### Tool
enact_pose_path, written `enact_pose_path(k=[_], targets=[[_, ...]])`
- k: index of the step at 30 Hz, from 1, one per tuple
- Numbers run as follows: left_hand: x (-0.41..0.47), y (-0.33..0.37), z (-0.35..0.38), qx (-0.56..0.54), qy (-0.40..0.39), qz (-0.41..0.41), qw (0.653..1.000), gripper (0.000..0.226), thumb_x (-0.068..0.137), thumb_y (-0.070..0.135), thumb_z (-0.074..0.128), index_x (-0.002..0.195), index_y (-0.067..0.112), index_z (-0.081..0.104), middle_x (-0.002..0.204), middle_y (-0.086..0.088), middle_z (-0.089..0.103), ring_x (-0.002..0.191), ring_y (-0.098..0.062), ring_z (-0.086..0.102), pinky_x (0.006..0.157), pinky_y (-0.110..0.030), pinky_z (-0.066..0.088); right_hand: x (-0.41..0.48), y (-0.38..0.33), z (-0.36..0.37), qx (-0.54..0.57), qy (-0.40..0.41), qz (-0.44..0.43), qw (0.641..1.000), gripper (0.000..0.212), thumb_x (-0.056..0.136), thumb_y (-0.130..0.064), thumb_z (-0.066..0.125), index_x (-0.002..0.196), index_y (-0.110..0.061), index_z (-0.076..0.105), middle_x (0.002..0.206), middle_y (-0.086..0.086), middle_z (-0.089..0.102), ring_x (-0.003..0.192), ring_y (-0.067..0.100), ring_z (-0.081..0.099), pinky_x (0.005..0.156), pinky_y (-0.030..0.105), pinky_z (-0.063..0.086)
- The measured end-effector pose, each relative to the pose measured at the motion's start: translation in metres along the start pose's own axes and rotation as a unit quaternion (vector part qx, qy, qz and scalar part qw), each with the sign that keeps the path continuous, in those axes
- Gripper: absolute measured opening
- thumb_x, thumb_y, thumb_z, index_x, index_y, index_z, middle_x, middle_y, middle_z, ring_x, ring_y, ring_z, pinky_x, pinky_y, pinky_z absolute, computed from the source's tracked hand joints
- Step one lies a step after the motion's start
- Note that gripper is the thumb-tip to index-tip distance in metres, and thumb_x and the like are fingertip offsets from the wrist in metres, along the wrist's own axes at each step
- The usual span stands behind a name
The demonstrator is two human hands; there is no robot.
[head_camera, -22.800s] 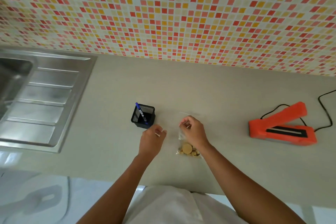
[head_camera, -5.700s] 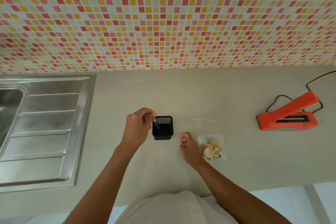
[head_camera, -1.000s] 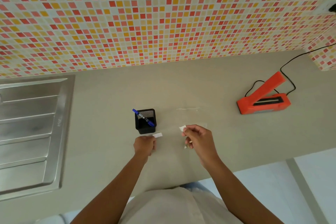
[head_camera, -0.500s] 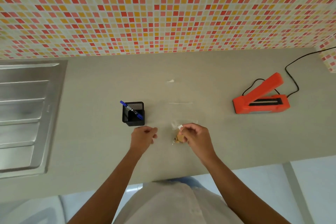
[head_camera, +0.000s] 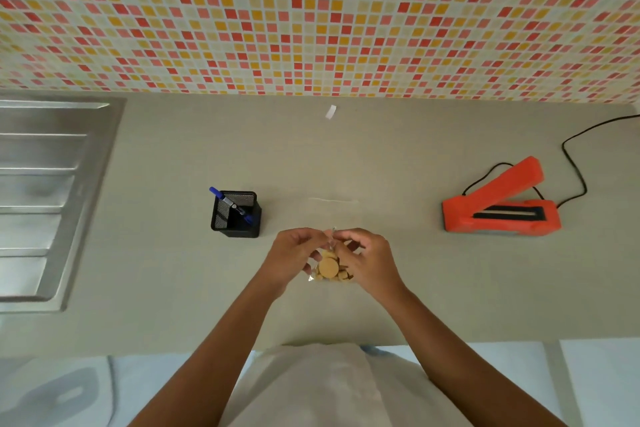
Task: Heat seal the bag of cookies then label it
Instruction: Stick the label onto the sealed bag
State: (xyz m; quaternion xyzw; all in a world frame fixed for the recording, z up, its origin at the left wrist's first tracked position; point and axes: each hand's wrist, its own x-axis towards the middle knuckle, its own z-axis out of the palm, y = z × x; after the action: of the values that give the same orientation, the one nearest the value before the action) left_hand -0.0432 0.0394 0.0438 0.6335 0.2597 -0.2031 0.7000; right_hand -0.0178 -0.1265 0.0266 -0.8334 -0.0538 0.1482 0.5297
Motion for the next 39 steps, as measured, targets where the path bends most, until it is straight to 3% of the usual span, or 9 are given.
enact_pose_path(k=[5,9,12,15,21,25,31,35,39], targets=[[0.015,-0.003,0.002,0.045,0.007,0.015,0.999,0.014,0.083,0.024,0.077,0.090,0.012,0.076,0.084,-0.013,0.072,0.066,-0.013,0.061,0.048,-0.023,0.047,0.011,0.012,-0.009,0.027,-0.067,0.053,0.996,0.035,0.090,0.003,0.054,0.107,-0.017,0.077,0.102,-0.002,0.076,0.097,0.007,0.070,0.089,0.027,0.056],[0.031,-0.008,0.002,0.084,0.021,0.016,0.996,0.009,0.086,0.016,0.072,0.092,0.009,0.074,0.082,-0.013,0.072,0.064,-0.014,0.062,0.046,-0.023,0.047,0.021,0.018,-0.012,0.036,-0.095,0.078,0.992,0.041,0.089,0.006,0.049,0.105,-0.019,0.078,0.099,0.001,0.076,0.096,0.010,0.070,0.091,0.028,0.056],[0.040,-0.012,0.001,0.115,0.028,0.008,0.993,0.008,0.087,0.012,0.067,0.091,0.009,0.073,0.084,-0.014,0.073,0.064,-0.014,0.062,0.045,-0.022,0.046,0.025,0.019,-0.011,0.044,-0.093,0.076,0.992,0.034,0.090,0.002,0.054,0.100,-0.019,0.079,0.098,-0.003,0.077,0.096,0.010,0.070,0.088,0.028,0.056],[0.047,-0.014,0.001,0.164,0.032,0.014,0.986,0.008,0.086,0.010,0.064,0.086,0.010,0.072,0.079,-0.010,0.071,0.061,-0.012,0.062,0.045,-0.018,0.045,0.028,0.023,-0.009,0.033,-0.057,0.083,0.994,0.010,0.089,-0.013,0.066,0.092,-0.016,0.076,0.089,-0.005,0.075,0.084,0.008,0.068,0.079,0.030,0.058],[0.061,-0.019,0.007,0.272,0.020,0.047,0.961,0.013,0.088,0.017,0.062,0.078,0.020,0.070,0.076,0.008,0.067,0.070,-0.012,0.064,0.065,-0.020,0.049,0.039,0.033,-0.007,0.000,-0.077,0.139,0.987,0.017,0.081,-0.029,0.078,0.095,-0.020,0.072,0.084,-0.007,0.070,0.071,0.000,0.062,0.068,0.019,0.052],[0.066,-0.019,0.014,0.293,0.016,0.044,0.955,0.013,0.087,0.019,0.061,0.080,0.017,0.071,0.073,0.013,0.065,0.069,-0.004,0.059,0.064,-0.018,0.044,0.042,0.040,-0.006,0.020,-0.080,0.161,0.983,0.009,0.081,-0.026,0.078,0.085,-0.018,0.075,0.079,-0.002,0.074,0.071,0.009,0.068,0.067,0.024,0.054],[0.074,-0.028,0.018,0.287,0.027,0.046,0.956,0.009,0.085,0.024,0.071,0.087,0.017,0.076,0.077,0.009,0.069,0.072,-0.007,0.064,0.065,-0.015,0.048,0.049,0.047,-0.006,0.014,-0.059,0.199,0.978,0.008,0.080,-0.022,0.080,0.083,-0.016,0.076,0.073,-0.005,0.072,0.060,0.000,0.063,0.058,0.014,0.047],[0.076,-0.030,0.021,0.287,0.079,0.042,0.954,0.011,0.085,0.016,0.072,0.095,0.012,0.074,0.082,0.005,0.068,0.075,-0.009,0.065,0.067,-0.015,0.051,0.059,0.049,-0.004,-0.012,-0.048,0.203,0.978,0.005,0.080,-0.016,0.078,0.081,-0.019,0.075,0.072,-0.008,0.071,0.060,-0.005,0.063,0.057,0.006,0.044],[0.079,-0.028,0.024,0.301,0.123,0.034,0.945,0.005,0.084,0.016,0.071,0.086,0.017,0.075,0.081,0.005,0.071,0.074,-0.007,0.066,0.063,-0.009,0.047,0.066,0.050,0.001,-0.032,-0.045,0.206,0.977,0.006,0.079,-0.018,0.080,0.082,-0.017,0.075,0.074,-0.007,0.071,0.066,0.002,0.065,0.059,0.007,0.046]])
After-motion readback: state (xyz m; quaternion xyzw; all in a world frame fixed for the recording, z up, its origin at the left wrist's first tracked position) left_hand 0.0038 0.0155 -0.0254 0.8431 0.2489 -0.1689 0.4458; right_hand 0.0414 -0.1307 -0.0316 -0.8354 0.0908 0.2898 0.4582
